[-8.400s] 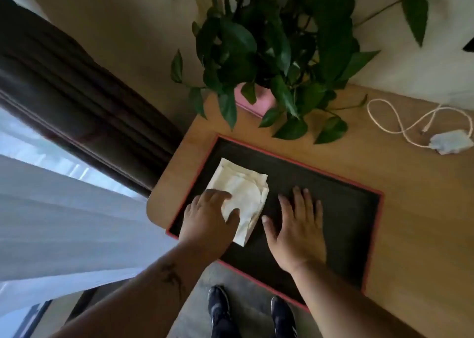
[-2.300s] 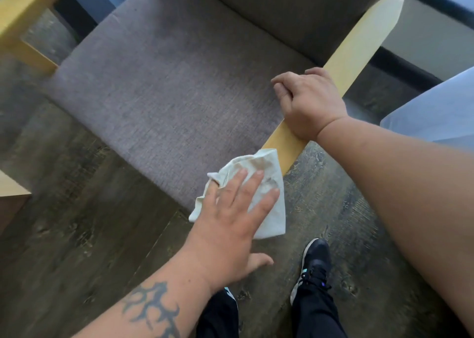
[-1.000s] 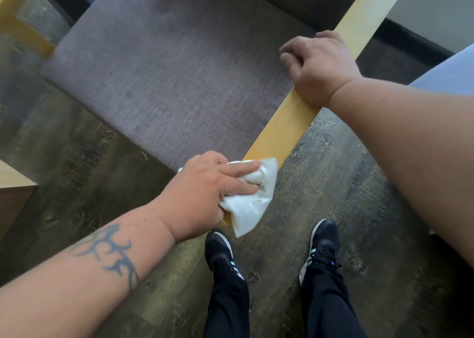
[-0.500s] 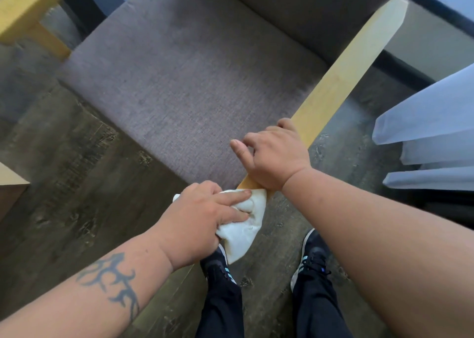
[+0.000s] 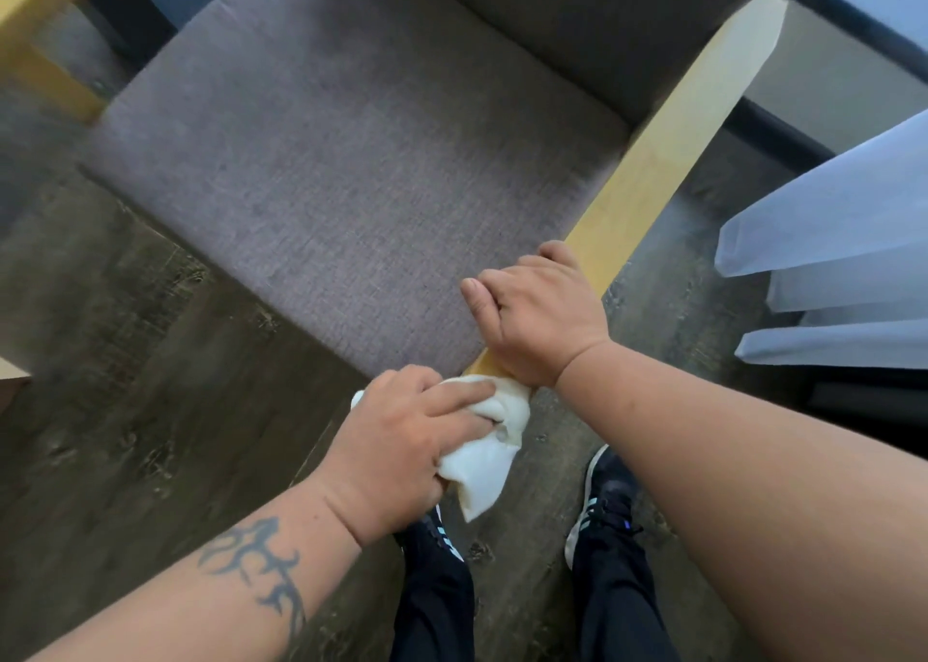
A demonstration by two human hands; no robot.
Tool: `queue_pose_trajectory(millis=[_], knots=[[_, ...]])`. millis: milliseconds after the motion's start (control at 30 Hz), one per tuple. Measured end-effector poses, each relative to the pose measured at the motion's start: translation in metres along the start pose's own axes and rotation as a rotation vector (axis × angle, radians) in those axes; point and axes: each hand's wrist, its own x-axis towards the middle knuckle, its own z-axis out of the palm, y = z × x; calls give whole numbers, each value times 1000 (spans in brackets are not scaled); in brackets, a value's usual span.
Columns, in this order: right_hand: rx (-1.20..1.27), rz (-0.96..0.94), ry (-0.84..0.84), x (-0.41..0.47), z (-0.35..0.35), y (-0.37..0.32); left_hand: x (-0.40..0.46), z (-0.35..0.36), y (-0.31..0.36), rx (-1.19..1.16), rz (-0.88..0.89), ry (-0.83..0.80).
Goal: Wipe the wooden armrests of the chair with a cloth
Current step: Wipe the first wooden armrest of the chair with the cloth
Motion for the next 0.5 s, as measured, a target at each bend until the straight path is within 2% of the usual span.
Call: queue_pose_trajectory(millis=[133, 367, 500], knots=[[-15, 4, -7, 0, -1, -1, -20, -3, -1, 1, 24, -31], [-28, 15, 0, 1, -6, -3, -30, -22, -10, -47, 77, -177], [-31, 24, 5, 2, -8, -4, -7, -54, -27, -14, 5, -116]])
